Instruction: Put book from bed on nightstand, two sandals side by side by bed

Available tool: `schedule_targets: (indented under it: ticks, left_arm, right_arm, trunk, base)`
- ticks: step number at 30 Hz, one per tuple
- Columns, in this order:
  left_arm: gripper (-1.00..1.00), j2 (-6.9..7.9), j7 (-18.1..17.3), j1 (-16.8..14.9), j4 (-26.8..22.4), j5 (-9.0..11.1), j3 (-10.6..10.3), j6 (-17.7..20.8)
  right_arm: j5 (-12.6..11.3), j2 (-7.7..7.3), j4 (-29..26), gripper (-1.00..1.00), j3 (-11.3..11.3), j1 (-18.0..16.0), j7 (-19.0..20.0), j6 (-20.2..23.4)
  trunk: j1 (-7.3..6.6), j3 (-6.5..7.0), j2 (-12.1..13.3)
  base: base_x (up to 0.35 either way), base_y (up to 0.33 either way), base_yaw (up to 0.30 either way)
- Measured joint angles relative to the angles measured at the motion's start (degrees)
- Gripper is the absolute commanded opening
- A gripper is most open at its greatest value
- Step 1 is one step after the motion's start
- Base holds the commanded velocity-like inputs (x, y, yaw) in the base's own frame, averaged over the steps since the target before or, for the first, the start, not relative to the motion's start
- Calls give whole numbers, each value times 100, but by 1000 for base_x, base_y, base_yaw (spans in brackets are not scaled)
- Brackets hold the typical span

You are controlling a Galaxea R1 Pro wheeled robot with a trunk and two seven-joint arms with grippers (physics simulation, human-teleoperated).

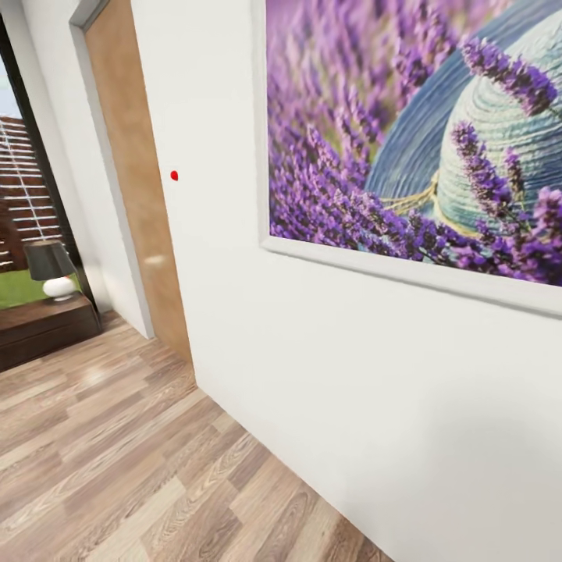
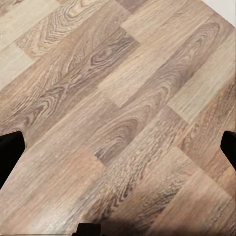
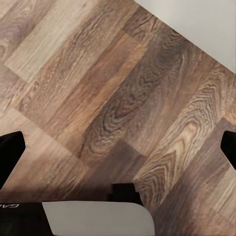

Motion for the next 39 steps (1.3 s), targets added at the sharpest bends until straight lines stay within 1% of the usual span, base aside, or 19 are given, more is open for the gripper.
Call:
schedule_targets:
  ticks: [39]
  left_arm:
    - [100,0,0,0,0,0,0,0]
  right_arm:
    - [0,0,0,100,1,-2,0,0]
  trunk:
    - [0,0,0]
  base:
    - [0,0,290]
